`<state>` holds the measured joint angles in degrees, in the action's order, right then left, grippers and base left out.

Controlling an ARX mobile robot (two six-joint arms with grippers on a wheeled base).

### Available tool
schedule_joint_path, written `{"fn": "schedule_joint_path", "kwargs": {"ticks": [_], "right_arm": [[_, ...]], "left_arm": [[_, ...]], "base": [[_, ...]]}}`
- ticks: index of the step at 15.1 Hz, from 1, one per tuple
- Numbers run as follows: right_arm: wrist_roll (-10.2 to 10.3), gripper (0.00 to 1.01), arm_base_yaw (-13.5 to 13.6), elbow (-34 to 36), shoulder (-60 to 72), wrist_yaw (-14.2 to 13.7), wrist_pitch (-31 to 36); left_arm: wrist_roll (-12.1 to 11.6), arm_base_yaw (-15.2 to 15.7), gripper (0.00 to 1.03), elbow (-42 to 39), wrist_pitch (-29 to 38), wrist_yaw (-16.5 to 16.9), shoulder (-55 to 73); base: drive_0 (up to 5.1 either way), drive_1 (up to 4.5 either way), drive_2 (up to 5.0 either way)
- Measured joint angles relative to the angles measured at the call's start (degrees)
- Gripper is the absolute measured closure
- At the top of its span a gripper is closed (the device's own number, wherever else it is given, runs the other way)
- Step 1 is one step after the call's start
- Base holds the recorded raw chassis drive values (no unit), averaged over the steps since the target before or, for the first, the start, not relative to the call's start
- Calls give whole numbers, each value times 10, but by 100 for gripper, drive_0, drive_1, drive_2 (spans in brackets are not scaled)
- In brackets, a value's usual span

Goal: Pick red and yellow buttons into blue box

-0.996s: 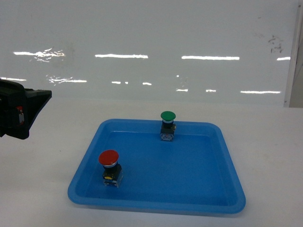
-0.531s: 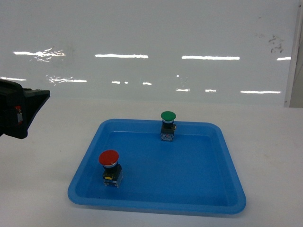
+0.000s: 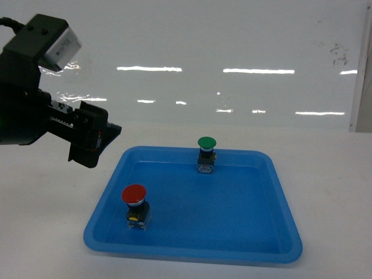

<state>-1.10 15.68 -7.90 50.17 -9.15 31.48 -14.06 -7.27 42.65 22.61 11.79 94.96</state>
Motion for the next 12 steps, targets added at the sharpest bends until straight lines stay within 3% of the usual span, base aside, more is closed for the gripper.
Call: {"fn": "schedule_joint_path", "kwargs": {"ticks": [2, 5, 7, 8, 12], "right_arm": [[0, 69, 0, 0, 0, 0, 0], [0, 70, 0, 0, 0, 0, 0], [0, 70, 0, 0, 0, 0, 0], [0, 70, 0, 0, 0, 0, 0], [0, 70, 0, 0, 0, 0, 0]], "left_arm": [[-30, -8, 5, 28, -58, -9, 26], [-42, -26, 5, 43, -87, 6, 40], [-26, -39, 5, 40, -93, 43, 38], [-6, -39, 5, 32, -90, 82, 36], [37, -14, 5, 26, -65, 112, 93]], "base": [[0, 0, 0], [0, 0, 0], [0, 0, 0], [0, 0, 0], [0, 0, 0]]}}
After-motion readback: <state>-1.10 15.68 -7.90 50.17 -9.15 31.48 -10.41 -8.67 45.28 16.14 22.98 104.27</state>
